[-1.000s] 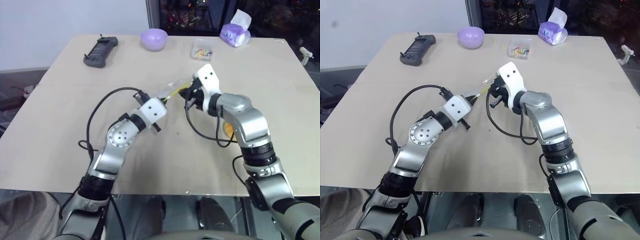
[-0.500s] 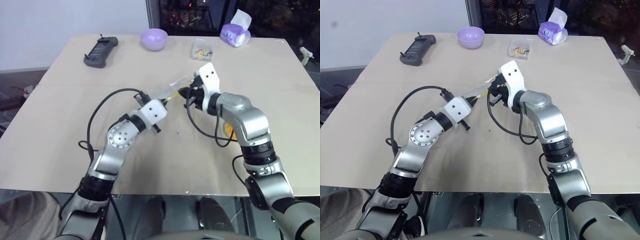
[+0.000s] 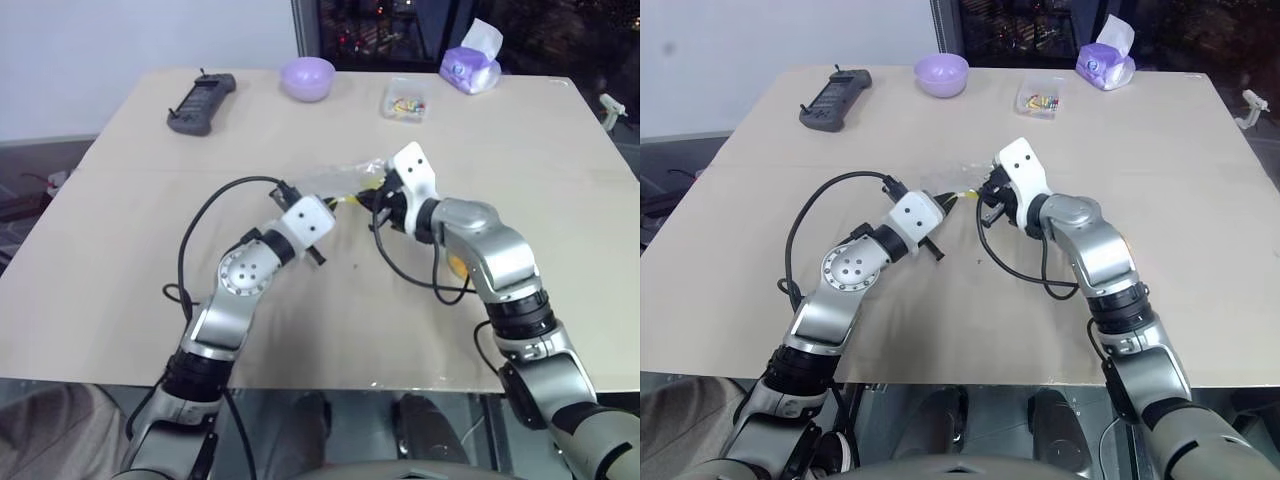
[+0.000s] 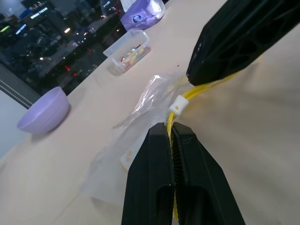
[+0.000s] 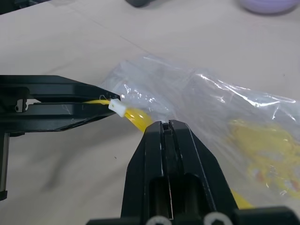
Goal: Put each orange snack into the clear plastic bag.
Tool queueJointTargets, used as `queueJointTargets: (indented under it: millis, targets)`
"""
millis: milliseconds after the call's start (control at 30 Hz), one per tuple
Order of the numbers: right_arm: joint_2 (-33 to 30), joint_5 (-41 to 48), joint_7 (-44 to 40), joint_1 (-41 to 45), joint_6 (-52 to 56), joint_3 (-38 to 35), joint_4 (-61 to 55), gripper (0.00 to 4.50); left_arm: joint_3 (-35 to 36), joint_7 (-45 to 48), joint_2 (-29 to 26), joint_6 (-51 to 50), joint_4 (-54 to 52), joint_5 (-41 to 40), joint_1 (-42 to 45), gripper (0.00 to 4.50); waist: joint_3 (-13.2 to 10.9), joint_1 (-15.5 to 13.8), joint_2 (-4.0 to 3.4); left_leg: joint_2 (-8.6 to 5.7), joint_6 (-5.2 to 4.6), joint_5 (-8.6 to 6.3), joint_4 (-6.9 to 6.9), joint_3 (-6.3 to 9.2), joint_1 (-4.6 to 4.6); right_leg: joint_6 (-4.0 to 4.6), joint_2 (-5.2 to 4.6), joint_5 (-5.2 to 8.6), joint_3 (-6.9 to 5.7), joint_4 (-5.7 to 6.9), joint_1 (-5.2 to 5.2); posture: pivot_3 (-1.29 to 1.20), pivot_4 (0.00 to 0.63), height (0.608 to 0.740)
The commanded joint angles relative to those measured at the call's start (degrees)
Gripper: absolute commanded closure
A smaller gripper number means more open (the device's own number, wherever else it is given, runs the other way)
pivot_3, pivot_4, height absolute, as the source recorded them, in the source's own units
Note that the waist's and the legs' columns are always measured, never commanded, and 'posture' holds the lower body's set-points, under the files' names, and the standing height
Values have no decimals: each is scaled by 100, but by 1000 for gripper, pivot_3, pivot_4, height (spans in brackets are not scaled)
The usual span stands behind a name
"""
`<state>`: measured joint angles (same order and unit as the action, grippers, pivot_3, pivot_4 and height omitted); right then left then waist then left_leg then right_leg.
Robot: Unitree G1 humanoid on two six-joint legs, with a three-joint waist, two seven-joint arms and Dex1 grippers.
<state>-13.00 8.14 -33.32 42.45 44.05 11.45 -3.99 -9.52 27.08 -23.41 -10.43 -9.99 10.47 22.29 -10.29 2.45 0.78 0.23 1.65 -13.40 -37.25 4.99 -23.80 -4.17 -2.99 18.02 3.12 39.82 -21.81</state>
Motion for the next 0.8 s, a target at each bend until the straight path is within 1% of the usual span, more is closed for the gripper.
queueJointTargets:
  millis: [33, 300, 800]
  targets:
    - [-66, 171, -118, 105, -193, -127, -357, 4427, 97, -6, -30, 76, -182, -54, 73, 4500, 0, -1, 0, 0, 0, 0, 0, 0, 0, 0, 0, 0, 0, 0, 0, 0, 150, 740]
    - [-170, 345, -209, 5, -147, -118, -484, 4427, 72, 9, -30, 144, -108, -34, 108, 4500, 0, -2, 0, 0, 0, 0, 0, 0, 0, 0, 0, 0, 0, 0, 0, 0, 150, 740]
    - [-25, 319, 138, 103, 17, -177, -42, 4427, 28, 37, -17, 200, -185, -33, 52, 4500, 0, -2, 0, 0, 0, 0, 0, 0, 0, 0, 0, 0, 0, 0, 0, 0, 150, 740]
